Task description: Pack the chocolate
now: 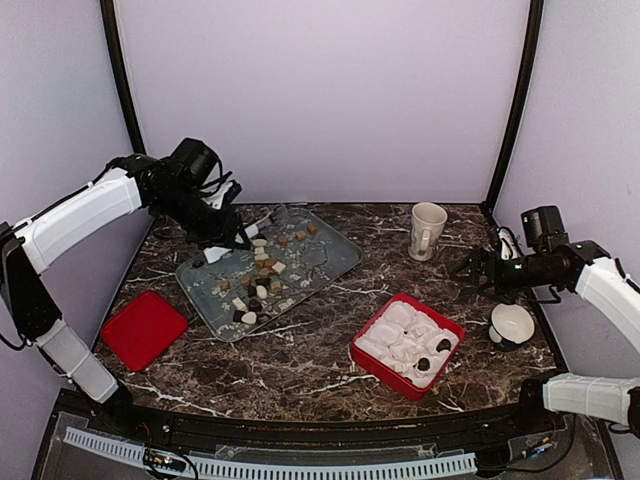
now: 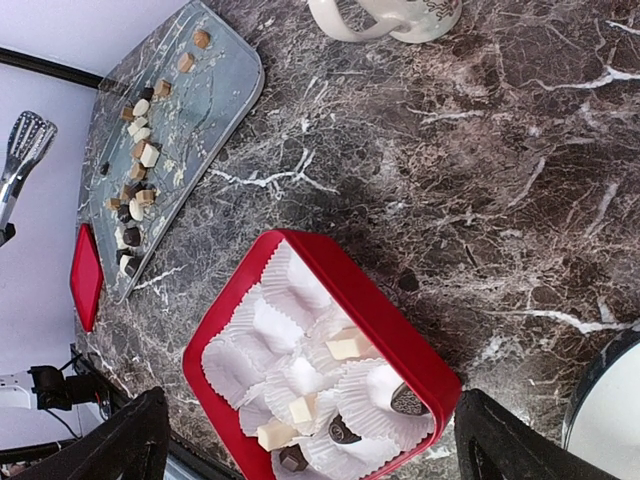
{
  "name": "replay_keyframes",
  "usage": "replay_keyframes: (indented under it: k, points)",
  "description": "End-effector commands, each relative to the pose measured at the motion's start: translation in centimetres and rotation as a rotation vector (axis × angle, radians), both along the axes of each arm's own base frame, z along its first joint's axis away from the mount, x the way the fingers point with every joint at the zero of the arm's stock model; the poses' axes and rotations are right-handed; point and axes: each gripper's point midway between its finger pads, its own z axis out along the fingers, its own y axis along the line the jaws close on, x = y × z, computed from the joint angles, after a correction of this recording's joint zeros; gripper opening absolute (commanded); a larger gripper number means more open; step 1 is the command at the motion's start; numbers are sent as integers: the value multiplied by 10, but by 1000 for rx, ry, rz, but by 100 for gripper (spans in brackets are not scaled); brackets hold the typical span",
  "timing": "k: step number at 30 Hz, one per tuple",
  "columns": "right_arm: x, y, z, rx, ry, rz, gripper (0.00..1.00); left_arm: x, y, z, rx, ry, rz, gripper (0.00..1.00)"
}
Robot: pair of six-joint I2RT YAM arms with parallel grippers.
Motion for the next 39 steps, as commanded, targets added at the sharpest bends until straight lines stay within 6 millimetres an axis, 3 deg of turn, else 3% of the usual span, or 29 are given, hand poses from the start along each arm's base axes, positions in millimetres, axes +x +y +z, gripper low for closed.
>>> replay_keyframes:
  k: [1,5,10,31,39]
  points:
    - [8,-1,9,6,-29,-10,100,-6,69,-17,133,33,132,41]
    - [8,-1,8,-2,-25,-10,100,-23,114,-49,233,106,224,41]
    - [9,-1,6,2,-19,-7,100,-40,135,-77,317,170,258,41]
    - [11,0,4,2,-12,-8,100,-39,130,-111,372,234,186,41]
    - [13,0,4,2,-9,-9,100,-42,128,-121,417,246,153,36]
